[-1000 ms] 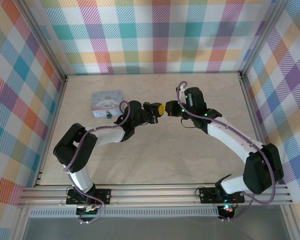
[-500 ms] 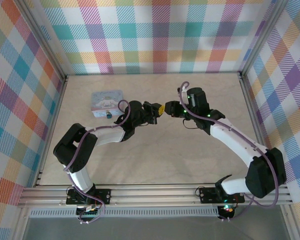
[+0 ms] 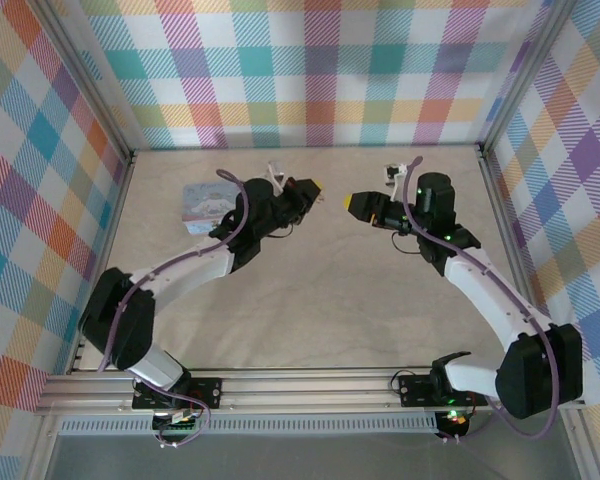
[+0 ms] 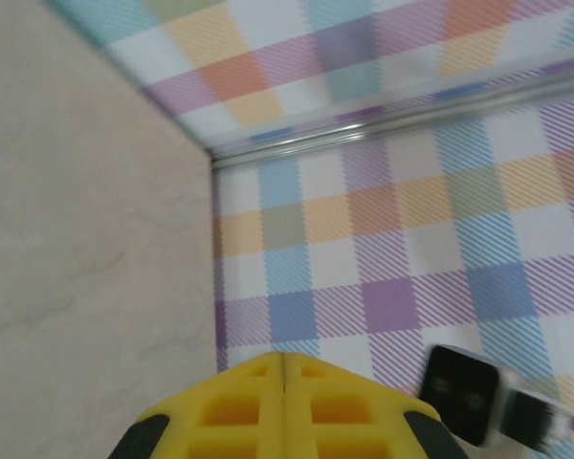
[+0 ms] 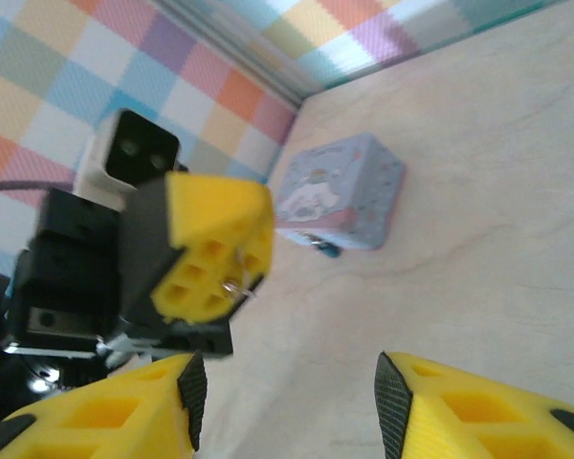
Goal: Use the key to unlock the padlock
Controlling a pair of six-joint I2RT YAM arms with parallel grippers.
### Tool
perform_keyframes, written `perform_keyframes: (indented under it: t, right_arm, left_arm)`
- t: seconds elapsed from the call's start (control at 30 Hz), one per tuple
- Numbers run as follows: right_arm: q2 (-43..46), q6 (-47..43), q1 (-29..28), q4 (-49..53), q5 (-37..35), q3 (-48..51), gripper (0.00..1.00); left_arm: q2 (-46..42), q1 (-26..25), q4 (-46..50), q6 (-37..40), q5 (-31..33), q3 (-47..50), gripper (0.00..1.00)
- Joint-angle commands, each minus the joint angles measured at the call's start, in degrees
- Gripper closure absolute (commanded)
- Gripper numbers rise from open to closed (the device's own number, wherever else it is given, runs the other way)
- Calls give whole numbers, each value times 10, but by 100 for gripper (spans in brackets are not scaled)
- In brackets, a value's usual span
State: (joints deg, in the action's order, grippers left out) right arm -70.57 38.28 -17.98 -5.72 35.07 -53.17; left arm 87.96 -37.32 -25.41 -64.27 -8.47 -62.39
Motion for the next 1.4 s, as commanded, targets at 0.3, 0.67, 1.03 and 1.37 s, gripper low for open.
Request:
perform_keyframes:
  t: [0.3, 0.67, 1.03, 1.37]
  right_arm:
    - [-49, 170, -4, -293, 132, -8, 50]
    - [-82, 181, -20, -295, 116, -34, 57]
    - [-102, 184, -34, -299, 113, -62, 62]
    - [-115, 188, -41, -296, 110, -70, 71]
  left_arm:
    - [-26, 2, -55, 142, -24, -61, 100]
    - [-15, 2, -66, 122, -34, -63, 100]
    - [-14, 2, -65, 117, -32, -56, 100]
    - [-12, 2, -65, 112, -35, -55, 100]
